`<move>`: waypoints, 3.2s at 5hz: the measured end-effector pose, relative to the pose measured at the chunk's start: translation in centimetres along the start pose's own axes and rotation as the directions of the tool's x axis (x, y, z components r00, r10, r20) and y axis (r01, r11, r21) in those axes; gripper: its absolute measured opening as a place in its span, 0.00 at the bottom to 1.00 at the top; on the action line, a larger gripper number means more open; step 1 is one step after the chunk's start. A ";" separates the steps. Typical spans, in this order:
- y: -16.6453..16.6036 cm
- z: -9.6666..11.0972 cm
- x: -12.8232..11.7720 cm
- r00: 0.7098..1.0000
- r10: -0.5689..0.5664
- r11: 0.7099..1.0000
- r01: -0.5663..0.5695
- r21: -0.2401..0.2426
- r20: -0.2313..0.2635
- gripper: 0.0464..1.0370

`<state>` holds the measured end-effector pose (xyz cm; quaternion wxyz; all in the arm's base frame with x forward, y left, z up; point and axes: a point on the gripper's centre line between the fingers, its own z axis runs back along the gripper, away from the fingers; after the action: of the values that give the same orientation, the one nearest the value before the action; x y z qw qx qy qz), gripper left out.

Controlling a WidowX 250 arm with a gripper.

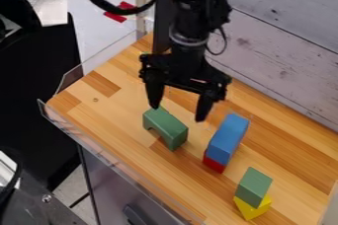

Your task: Put the green arch on top of the blue rectangular block

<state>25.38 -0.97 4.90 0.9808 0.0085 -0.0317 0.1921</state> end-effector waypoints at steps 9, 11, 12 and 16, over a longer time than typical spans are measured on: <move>0.7 -4.2 -0.1 0.510 0.857 0.513 -0.858 -0.027 0.068 0.96; 0.8 -5.0 -0.1 0.490 0.870 0.491 -0.871 -0.018 0.045 0.96; 1.1 -5.4 -0.1 0.483 0.875 0.484 -0.875 -0.013 0.032 0.96; 2.1 -6.9 0.0 0.590 0.807 0.590 -0.807 -0.012 -0.002 0.63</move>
<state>24.95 1.18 -2.00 0.7877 -0.0122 -0.0350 0.6149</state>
